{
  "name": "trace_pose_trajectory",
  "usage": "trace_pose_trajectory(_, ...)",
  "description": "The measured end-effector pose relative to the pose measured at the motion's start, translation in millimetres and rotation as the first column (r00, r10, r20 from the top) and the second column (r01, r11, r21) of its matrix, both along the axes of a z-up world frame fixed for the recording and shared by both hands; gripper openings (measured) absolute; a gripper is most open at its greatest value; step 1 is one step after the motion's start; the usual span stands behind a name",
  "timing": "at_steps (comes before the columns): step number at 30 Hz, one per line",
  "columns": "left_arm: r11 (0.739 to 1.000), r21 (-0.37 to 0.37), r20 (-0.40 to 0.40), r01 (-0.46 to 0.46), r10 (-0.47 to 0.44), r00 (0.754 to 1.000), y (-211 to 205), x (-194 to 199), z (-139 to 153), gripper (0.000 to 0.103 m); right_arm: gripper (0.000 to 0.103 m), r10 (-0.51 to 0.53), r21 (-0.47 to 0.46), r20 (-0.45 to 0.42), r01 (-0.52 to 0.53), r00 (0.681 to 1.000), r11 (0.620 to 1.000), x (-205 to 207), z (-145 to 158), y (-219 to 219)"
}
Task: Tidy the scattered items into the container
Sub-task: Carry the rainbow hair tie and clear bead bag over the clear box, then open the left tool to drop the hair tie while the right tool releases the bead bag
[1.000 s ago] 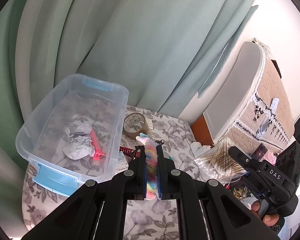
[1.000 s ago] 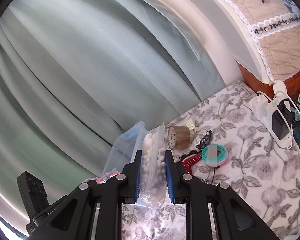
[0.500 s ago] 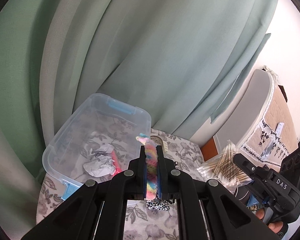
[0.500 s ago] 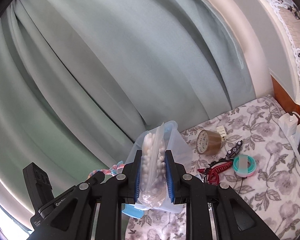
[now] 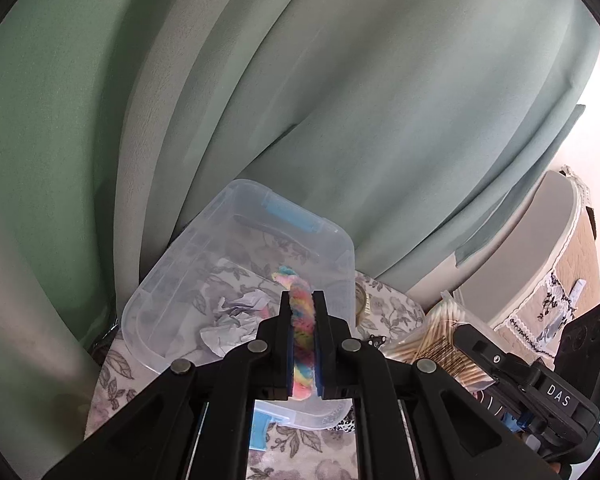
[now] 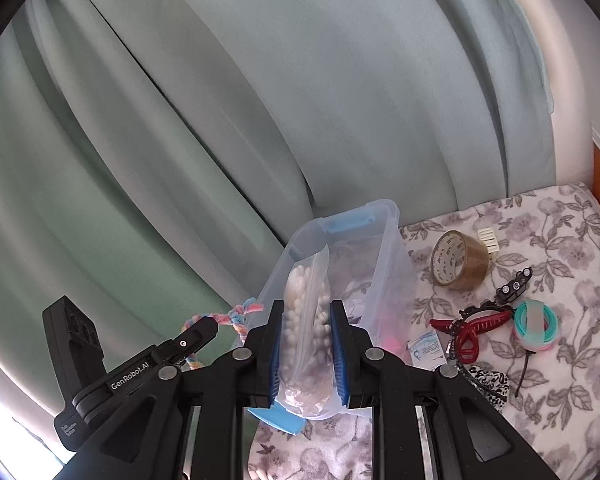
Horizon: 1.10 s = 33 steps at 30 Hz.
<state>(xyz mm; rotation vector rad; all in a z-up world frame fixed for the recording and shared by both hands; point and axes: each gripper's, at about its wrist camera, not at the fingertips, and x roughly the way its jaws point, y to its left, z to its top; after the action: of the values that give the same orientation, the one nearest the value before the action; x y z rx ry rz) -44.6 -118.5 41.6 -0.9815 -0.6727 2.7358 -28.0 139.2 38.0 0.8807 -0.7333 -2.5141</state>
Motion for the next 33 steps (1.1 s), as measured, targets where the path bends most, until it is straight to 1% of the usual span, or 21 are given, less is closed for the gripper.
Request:
trace_pose_trajectory(8,0.999,0.021,0.042,-0.035,0.034,0.999,-19.2,-13.8,-20.9,0.007,0.023,0.055,0.020,0.060,-0.056,0.997,0.998,-28.3,-19.0,-26.2)
trace_pose_trajectory(14,0.998,0.026,0.082,-0.054,0.052,0.995,-25.9,-26.9,-38.0,0.007,0.023,0.076,0.026,0.114,-0.080,0.991,0.996,-50.5,-36.9,-43.7)
trace_pose_trajectory(21,0.997,0.023,0.151,-0.072,0.068,0.986,-31.3,-42.7,-62.6,0.007,0.023,0.106,0.061,0.180,-0.119,0.978,0.991,-72.3,-58.7,-63.0)
trace_pose_trajectory(23,0.997,0.024,0.176,-0.074,0.068,0.982,-31.7,-46.7,-70.6,0.007,0.026,0.120,0.068,0.204,-0.137,0.971,0.988,-77.3,-66.3,-67.8)
trace_pose_trajectory(26,0.997,0.030,0.210,-0.071,0.063,0.976,-32.0,-50.8,-79.2,0.008,0.026,0.126,0.104,0.239,-0.155,0.963,0.982,-82.8,-77.0,-75.5)
trace_pose_trajectory(27,0.997,0.016,0.206,-0.072,0.068,0.976,-30.9,-51.3,-78.9,0.008,0.026,0.133,0.107,0.244,-0.163,0.961,0.981,-84.0,-79.8,-76.8)
trace_pose_trajectory(28,0.998,0.009,0.202,-0.066,0.063,0.977,-29.1,-52.4,-77.5,0.012,0.030,0.139,0.110,0.231,-0.168,0.963,0.980,-83.8,-79.8,-77.4)
trace_pose_trajectory(29,0.998,0.007,0.199,-0.056,0.054,0.979,-27.9,-53.3,-76.4,0.018,0.034,0.150,0.110,0.223,-0.178,0.963,0.978,-84.0,-79.2,-78.5)
trace_pose_trajectory(30,0.999,0.010,0.193,-0.047,0.044,0.980,-26.7,-53.6,-74.9,0.023,0.042,0.158,0.110,0.214,-0.184,0.964,0.977,-84.4,-78.1,-79.7)
trace_pose_trajectory(31,0.999,0.015,0.184,-0.038,0.034,0.982,-25.3,-54.2,-73.2,0.034,0.049,0.159,0.117,0.206,-0.186,0.965,0.976,-84.3,-76.8,-80.7)
trace_pose_trajectory(32,0.999,0.019,0.175,-0.030,0.026,0.984,-23.5,-54.8,-71.2,0.048,0.051,0.160,0.124,0.201,-0.187,0.966,0.974,-85.2,-75.1,-82.1)
trace_pose_trajectory(33,0.999,0.021,0.167,-0.024,0.021,0.986,-21.7,-54.8,-69.2,0.054,0.054,0.162,0.128,0.198,-0.190,0.967,0.973,-87.3,-74.4,-83.9)
